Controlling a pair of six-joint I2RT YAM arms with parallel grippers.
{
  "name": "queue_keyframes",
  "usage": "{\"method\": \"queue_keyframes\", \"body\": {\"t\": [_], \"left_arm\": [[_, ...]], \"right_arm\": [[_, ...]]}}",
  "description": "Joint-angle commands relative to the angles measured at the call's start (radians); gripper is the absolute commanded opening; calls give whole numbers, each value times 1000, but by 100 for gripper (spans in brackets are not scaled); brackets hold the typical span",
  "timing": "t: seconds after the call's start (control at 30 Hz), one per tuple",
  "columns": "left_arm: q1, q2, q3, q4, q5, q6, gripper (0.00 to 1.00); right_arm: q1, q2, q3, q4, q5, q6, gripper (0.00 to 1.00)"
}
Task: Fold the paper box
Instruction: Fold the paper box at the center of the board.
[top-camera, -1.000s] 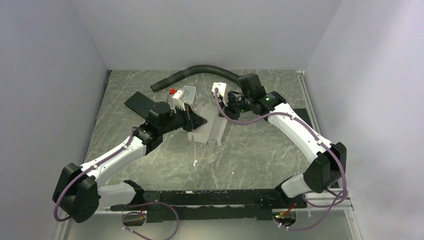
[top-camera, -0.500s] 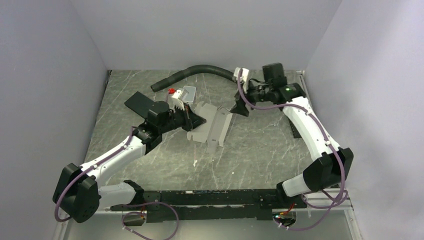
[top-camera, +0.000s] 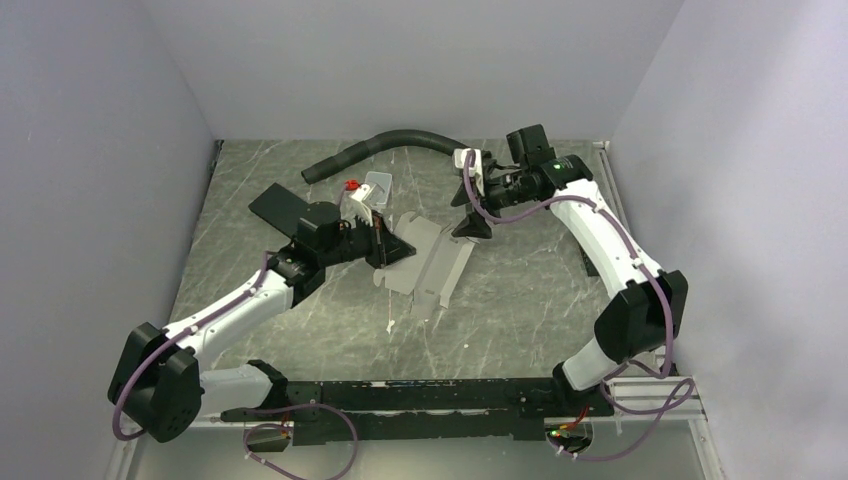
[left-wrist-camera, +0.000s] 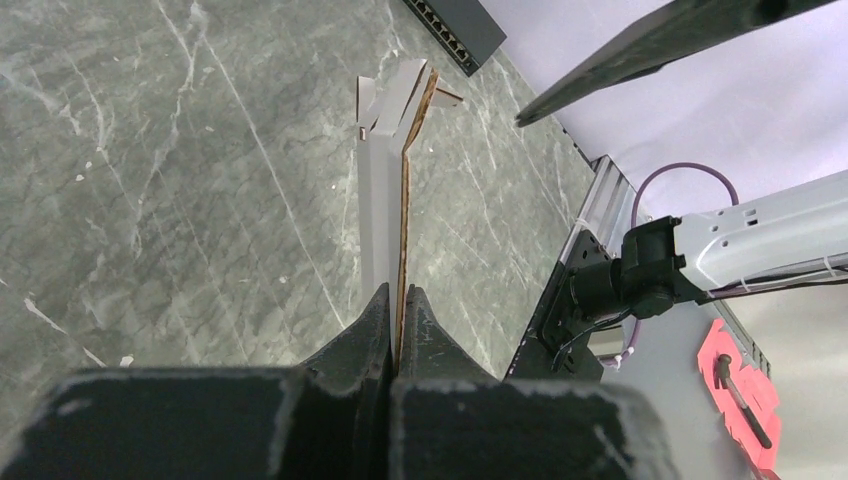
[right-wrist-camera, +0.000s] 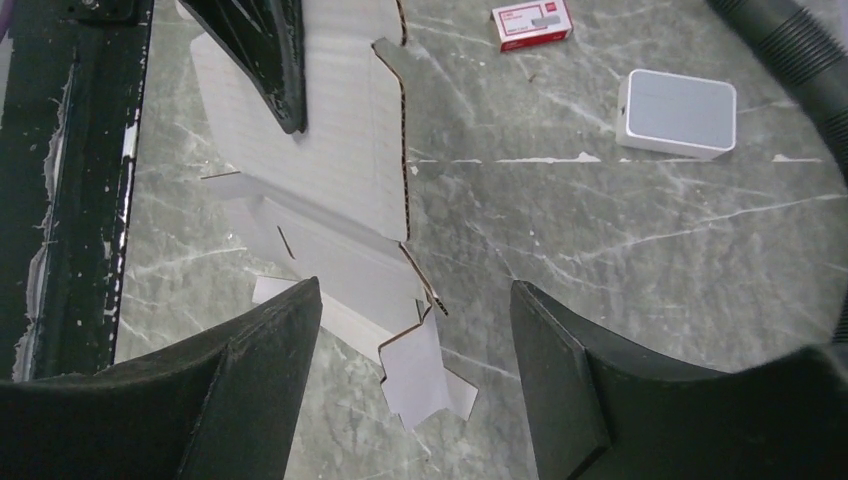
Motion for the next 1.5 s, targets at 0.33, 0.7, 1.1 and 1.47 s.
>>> {"method": "queue_keyframes", "body": {"t": [0.33, 0.7, 1.1, 1.47], "left_arm": [[2, -26, 18, 41, 20, 1, 0], [2, -36, 20, 25, 9, 6, 0], [2, -30, 24, 26, 17, 7, 0], [0, -2, 76, -49, -60, 28, 0]], "right_arm": [[67, 0, -25, 49, 105, 13, 52], [80, -8, -31, 31, 160, -14, 27], [90, -3, -35, 44, 199, -22, 24], [203, 9, 15, 63, 357, 110, 0]]}}
